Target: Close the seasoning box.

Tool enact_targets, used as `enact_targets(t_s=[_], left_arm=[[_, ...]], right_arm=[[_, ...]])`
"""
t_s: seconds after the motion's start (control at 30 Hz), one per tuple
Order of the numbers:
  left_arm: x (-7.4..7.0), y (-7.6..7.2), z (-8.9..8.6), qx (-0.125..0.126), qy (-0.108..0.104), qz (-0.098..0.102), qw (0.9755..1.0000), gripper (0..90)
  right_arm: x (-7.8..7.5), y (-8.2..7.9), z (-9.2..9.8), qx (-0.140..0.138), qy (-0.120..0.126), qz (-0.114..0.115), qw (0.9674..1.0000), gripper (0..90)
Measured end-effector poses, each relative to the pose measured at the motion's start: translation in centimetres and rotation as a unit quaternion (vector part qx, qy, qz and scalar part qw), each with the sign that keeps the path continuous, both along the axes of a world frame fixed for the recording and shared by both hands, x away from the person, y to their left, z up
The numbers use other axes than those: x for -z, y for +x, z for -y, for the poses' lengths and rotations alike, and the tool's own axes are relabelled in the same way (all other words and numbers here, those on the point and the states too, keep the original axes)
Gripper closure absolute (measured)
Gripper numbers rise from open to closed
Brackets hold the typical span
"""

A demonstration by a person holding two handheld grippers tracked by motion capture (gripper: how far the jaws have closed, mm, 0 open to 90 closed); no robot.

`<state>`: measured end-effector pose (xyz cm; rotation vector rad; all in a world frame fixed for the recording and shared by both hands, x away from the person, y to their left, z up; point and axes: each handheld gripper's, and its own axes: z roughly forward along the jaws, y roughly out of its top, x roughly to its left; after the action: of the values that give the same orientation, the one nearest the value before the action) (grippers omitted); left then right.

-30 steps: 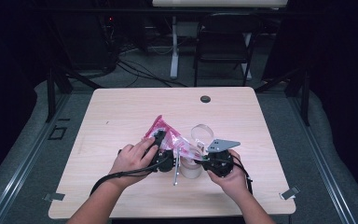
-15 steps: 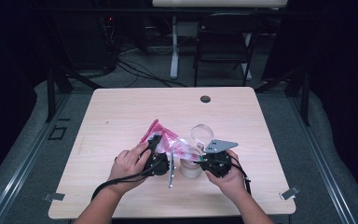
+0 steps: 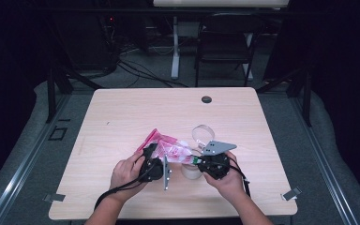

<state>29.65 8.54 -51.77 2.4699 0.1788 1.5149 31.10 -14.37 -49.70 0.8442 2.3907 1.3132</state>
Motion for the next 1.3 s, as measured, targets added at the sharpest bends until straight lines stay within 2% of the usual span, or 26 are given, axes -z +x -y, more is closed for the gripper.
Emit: enact_targets(t_s=[0.13,0.23,0.27,0.33,0.47,0.5,0.57,0.63,0.77,0.8,0.83,0.9,1.0,1.03,1.1,1.13,1.23,1.27,1.3], left_arm=[[0.4,0.0,-0.1,-0.005,-0.017,-0.017,0.9997,73.3],[0.5,0.1,-0.2,-0.004,-0.025,-0.021,0.9995,73.7],[0.6,0.1,-0.3,-0.006,-0.037,-0.034,0.9987,73.8],[0.8,0.2,-0.4,-0.007,-0.05,-0.043,0.9978,74.2],[1.2,0.4,-0.5,-0.007,-0.063,-0.066,0.9958,74.5],[1.2,0.4,-0.5,-0.007,-0.063,-0.066,0.9958,74.6],[1.6,0.7,-0.8,-0.006,-0.081,-0.085,0.993,75.0],[1.8,0.9,-0.8,-0.007,-0.088,-0.098,0.9912,75.3],[2.0,1.0,-0.8,-0.007,-0.084,-0.114,0.99,76.0],[2.3,1.1,-0.7,-0.005,-0.094,-0.121,0.9881,76.1],[2.3,1.1,-0.7,-0.005,-0.094,-0.121,0.9881,76.3],[2.6,1.5,-0.8,-0.005,-0.115,-0.141,0.9833,76.5],[2.8,1.8,-1.1,-0.007,-0.131,-0.16,0.9784,76.7],[2.9,1.9,-1.1,-0.007,-0.14,-0.164,0.9765,76.8],[2.9,2.0,-1.2,-0.005,-0.145,-0.167,0.9752,77.1],[2.9,2.0,-1.3,-0.008,-0.15,-0.171,0.9737,77.3],[2.9,2.2,-1.4,-0.008,-0.154,-0.173,0.9728,77.6],[2.9,2.3,-1.5,-0.009,-0.165,-0.178,0.9701,77.6],[2.9,2.4,-1.6,-0.009,-0.167,-0.18,0.9693,77.7]], right_arm=[[0.0,0.0,-0.1,0.001,0.002,0.002,1.0,90.0],[0.0,0.0,-0.1,0.0,0.002,0.001,1.0,90.0],[0.0,0.0,-0.1,0.0,0.002,0.001,1.0,90.0],[-0.1,-0.1,-0.2,0.0,0.003,0.001,1.0,89.9],[-0.1,-0.1,-0.2,-0.001,0.003,0.001,1.0,89.4],[-0.2,-0.1,-0.2,-0.002,0.004,0.001,1.0,88.5],[-0.2,-0.1,-0.2,-0.002,0.013,-0.001,0.9999,86.4],[-0.3,-0.1,-0.2,-0.006,0.017,-0.001,0.9998,84.6],[-0.2,-0.1,-0.2,-0.005,0.022,0.001,0.9997,80.4],[-0.2,-0.1,-0.2,-0.005,0.025,0.0,0.9997,74.5],[-0.1,-0.1,-0.2,-0.004,0.026,0.001,0.9996,70.6],[-0.1,0.0,-0.3,0.0,0.035,0.009,0.9993,64.2],[-0.2,0.0,-0.2,0.011,0.044,0.021,0.9988,52.2],[-0.2,0.1,-0.1,0.013,0.046,0.019,0.9987,50.2],[-0.2,0.2,0.0,0.017,0.053,0.015,0.9984,48.0],[-0.2,0.2,0.1,0.017,0.052,0.015,0.9984,47.5],[-0.3,0.2,0.3,0.016,0.054,0.015,0.9983,46.1],[-0.3,0.2,0.3,0.013,0.057,0.015,0.9982,45.3],[-0.4,0.1,0.3,0.012,0.061,0.015,0.998,44.7]])
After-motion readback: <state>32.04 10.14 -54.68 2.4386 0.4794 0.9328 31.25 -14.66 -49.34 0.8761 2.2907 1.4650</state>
